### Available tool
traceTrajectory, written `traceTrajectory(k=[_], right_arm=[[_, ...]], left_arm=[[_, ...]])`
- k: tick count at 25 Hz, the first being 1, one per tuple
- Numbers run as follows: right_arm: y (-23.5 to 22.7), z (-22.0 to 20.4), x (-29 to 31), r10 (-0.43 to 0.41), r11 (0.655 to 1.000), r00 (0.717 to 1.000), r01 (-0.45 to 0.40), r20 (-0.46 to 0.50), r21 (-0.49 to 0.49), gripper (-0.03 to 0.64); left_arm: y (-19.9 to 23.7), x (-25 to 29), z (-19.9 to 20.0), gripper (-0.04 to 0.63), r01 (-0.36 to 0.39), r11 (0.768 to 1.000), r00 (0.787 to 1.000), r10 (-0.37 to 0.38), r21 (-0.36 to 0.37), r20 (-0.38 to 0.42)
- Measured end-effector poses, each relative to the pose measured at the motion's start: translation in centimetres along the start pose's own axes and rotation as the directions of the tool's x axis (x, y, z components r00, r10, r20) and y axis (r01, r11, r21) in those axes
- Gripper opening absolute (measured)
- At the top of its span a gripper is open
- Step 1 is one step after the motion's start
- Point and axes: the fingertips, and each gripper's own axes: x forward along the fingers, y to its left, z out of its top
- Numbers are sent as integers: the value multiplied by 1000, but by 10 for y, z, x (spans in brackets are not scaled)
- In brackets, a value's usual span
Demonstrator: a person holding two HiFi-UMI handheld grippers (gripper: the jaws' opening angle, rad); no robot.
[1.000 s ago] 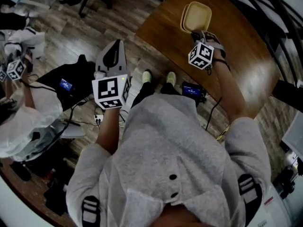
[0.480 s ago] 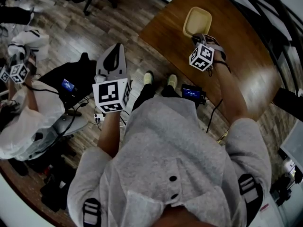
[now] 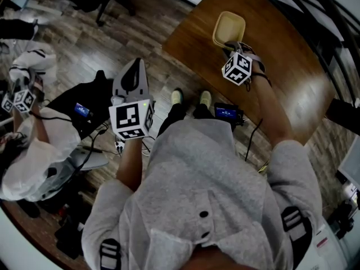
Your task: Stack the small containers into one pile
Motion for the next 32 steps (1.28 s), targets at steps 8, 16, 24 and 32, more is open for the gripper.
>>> traceTrajectory(k=[8, 16, 24, 32], right_arm=[[0, 9, -38, -37, 986, 999, 31, 31, 162, 152], [26, 31, -135, -162, 876, 980, 89, 115, 475, 227], [27, 6, -278, -550, 561, 835, 348, 24, 751, 15], [73, -21, -366, -714, 347, 700, 341, 11, 873, 15]], left_arm=[[8, 12, 0, 14, 92, 995, 996, -92, 26, 14], [-26, 36, 8, 14, 314, 949, 948, -315, 37, 34], [-113, 25, 14, 14, 538, 835, 836, -546, 116, 52], [-171, -30, 4, 14, 610, 779, 780, -623, 145, 65]])
